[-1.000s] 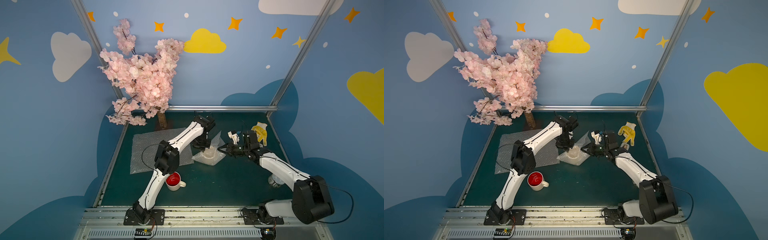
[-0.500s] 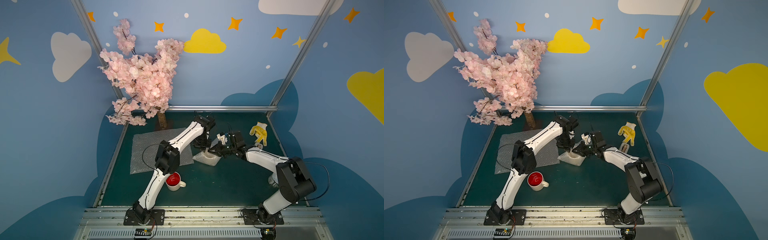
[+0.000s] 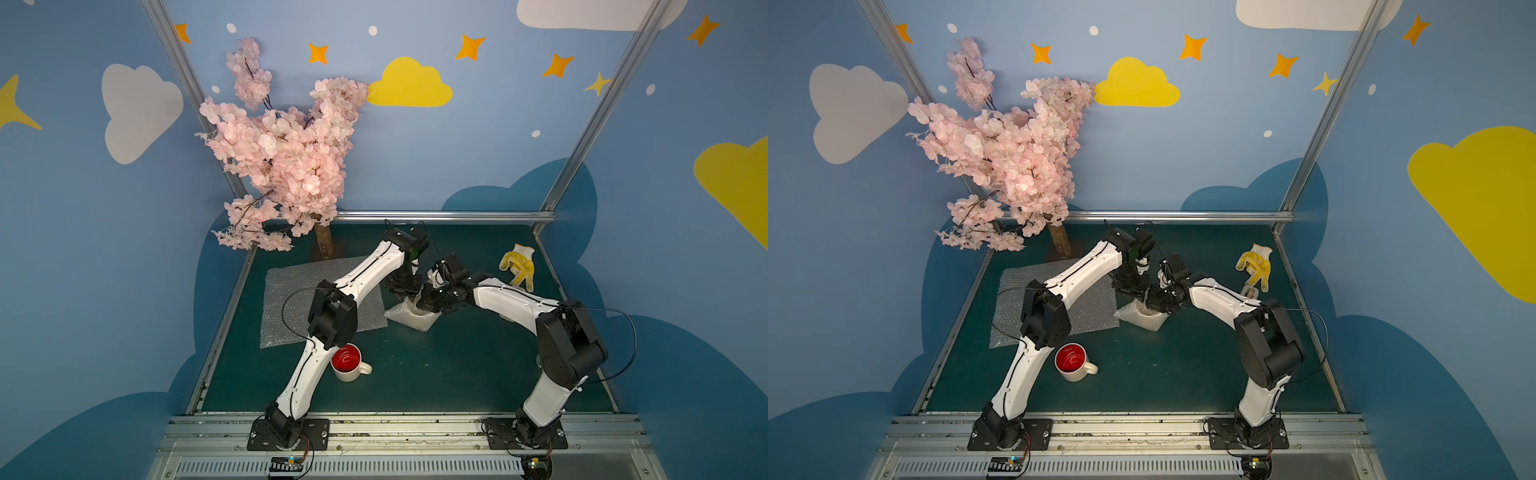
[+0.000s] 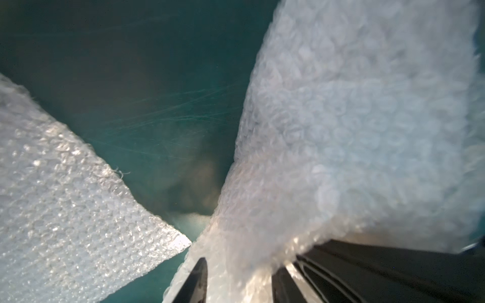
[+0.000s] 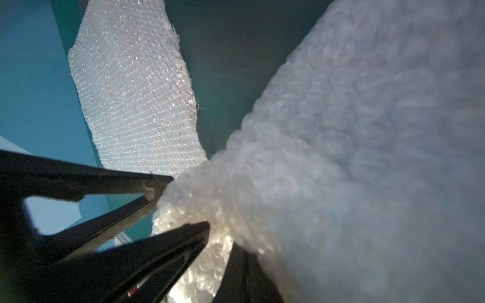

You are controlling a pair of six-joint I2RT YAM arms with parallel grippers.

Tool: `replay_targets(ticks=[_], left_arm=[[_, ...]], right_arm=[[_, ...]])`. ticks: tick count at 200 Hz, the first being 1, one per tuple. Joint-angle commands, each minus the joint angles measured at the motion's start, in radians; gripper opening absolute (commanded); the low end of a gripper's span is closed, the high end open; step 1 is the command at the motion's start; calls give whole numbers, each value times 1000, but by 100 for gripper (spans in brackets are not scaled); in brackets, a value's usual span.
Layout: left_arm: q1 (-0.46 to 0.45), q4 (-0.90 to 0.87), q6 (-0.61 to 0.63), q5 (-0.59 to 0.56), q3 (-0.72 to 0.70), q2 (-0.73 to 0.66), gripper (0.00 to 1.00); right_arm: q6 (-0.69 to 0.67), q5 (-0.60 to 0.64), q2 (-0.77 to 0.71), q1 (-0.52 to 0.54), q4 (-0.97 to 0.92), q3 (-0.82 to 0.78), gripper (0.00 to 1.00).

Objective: Wrap mugs in bubble wrap
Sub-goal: Wrap the mug in bubble wrap.

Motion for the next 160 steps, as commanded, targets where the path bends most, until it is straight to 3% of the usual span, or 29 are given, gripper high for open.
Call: replay_targets(ticks=[1,41,84,116,160], left_arm=[[19,-24,12,-14,34,-87,55],[41,-41,-40,7,-59,-187,63],[41,225,-253,148,-492,-413,68],[39,401,-393,189,-688,-506,69],[34,552,-494,192,-756,-508,74]], right_arm=[[15,97,44,11,-73,-1,0],[124,131,27,18,23,-41,0],[257,162,3,23,155,-107,0],[297,196,-4,35,170,-109,0],[359,225,-16,46,216,-137,0]])
